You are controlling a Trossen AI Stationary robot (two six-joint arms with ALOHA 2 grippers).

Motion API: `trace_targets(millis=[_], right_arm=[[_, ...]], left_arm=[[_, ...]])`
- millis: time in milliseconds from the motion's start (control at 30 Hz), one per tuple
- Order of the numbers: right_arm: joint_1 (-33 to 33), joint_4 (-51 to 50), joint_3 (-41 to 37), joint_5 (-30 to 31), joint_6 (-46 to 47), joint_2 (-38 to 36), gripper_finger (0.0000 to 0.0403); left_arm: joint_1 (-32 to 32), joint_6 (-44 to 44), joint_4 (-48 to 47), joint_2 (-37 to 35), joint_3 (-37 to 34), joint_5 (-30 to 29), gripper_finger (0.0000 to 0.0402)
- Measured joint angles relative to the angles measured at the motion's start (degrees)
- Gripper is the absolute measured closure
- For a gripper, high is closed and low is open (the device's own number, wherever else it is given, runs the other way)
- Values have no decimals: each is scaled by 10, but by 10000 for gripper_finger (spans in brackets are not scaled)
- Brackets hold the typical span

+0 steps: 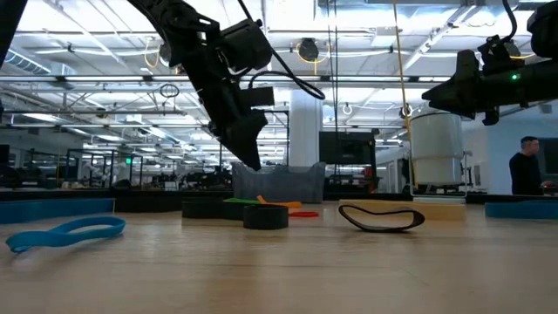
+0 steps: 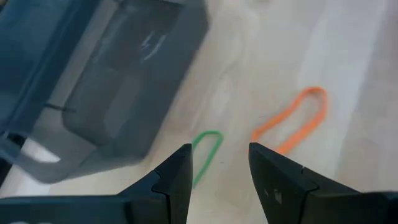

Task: Pick and place rubber bands into bin
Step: Put the top green rubber band into the black bin

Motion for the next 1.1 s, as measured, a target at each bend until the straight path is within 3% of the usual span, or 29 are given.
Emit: trace_targets(millis=[533, 833, 1100], right_arm=[[0, -4, 0, -1, 0, 5, 248], [0, -4, 0, 0, 0, 11, 248], [0, -5, 0, 0, 0, 12, 248]], left_arm=[[4, -102, 55, 84, -4, -59, 236], [27, -157, 46, 96, -4, -8, 236], [24, -178, 45, 99, -4, -7, 236]])
